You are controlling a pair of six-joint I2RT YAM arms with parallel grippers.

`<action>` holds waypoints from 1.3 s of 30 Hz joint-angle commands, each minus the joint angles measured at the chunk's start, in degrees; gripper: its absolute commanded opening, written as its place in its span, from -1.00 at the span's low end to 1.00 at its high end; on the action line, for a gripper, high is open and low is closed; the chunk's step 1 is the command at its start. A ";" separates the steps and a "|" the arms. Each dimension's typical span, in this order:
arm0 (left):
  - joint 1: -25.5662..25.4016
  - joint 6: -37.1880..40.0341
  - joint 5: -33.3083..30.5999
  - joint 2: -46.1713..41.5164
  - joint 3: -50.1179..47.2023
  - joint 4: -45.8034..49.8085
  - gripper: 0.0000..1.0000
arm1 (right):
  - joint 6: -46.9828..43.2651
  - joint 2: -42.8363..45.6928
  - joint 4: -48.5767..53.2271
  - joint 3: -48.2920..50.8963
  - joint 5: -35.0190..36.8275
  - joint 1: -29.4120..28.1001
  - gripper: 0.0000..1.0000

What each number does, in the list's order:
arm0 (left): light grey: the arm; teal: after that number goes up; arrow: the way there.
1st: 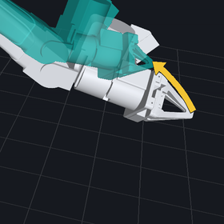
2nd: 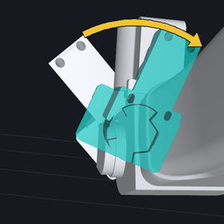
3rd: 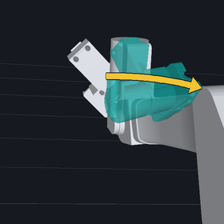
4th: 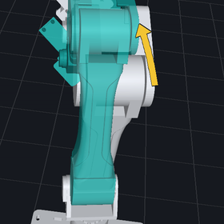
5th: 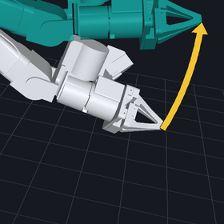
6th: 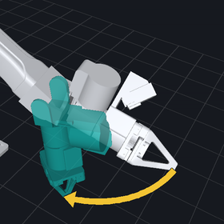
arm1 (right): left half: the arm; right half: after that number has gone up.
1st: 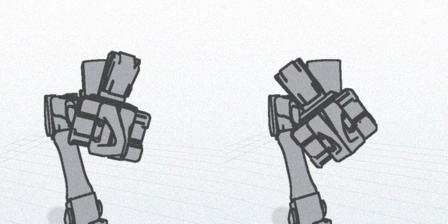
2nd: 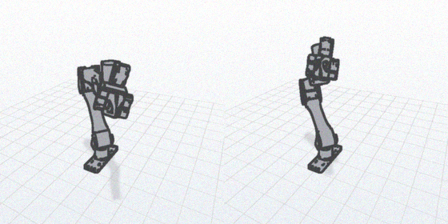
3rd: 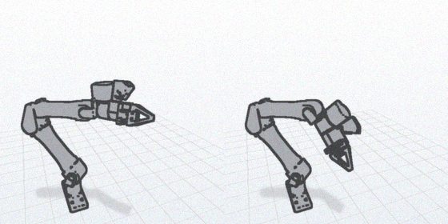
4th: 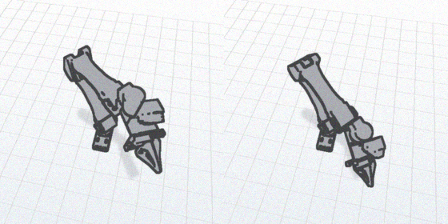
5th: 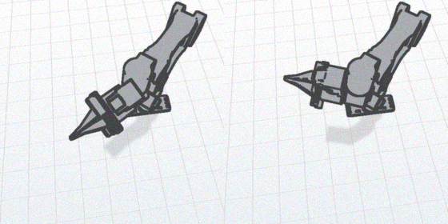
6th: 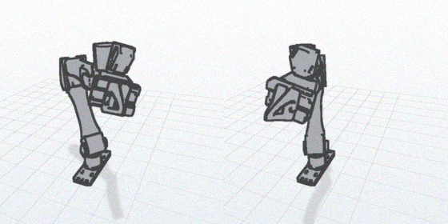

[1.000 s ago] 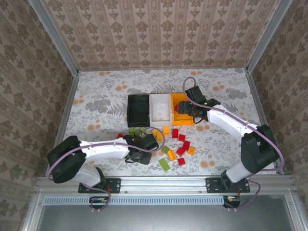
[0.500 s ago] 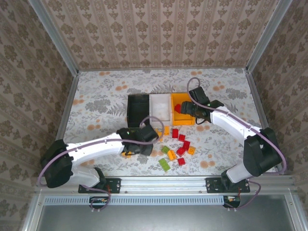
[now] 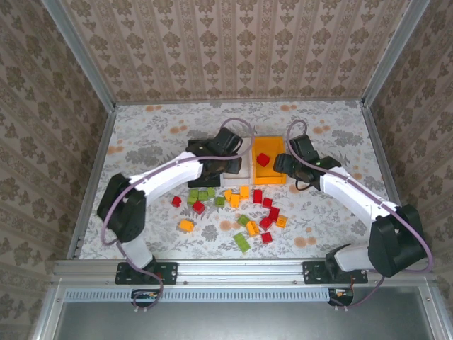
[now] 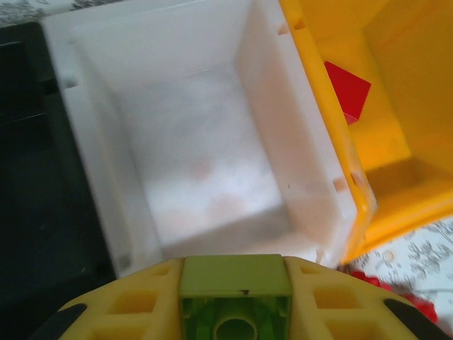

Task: Sort the legos into containers by color

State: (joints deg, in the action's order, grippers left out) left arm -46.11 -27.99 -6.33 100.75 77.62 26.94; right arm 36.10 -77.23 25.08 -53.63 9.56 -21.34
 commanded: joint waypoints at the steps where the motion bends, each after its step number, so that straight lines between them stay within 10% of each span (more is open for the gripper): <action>1: 0.66 1.78 1.47 3.92 3.75 -0.74 -0.35 | 1.08 2.05 1.38 1.63 0.89 0.38 0.53; 11: 1.15 0.58 2.90 5.34 5.92 -2.02 0.39 | 1.08 3.63 2.08 2.85 -0.25 0.57 0.57; 19: 1.05 -2.09 0.97 -11.03 -6.34 -0.66 0.65 | 0.20 4.45 2.53 3.48 -1.39 0.56 0.57; 31: 14.19 -12.01 -2.60 -39.58 -36.76 11.97 0.77 | 0.47 3.41 0.06 5.09 -2.09 0.65 0.56; 39: 23.23 -8.56 1.05 -35.67 -41.11 4.40 0.55 | 0.43 3.48 0.15 5.20 -1.58 0.68 0.56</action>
State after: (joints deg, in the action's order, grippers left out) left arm -23.53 -37.67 -6.85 62.76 36.82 34.87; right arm 36.25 -73.89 25.54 -49.10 8.19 -20.97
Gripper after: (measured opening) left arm 0.779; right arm 0.782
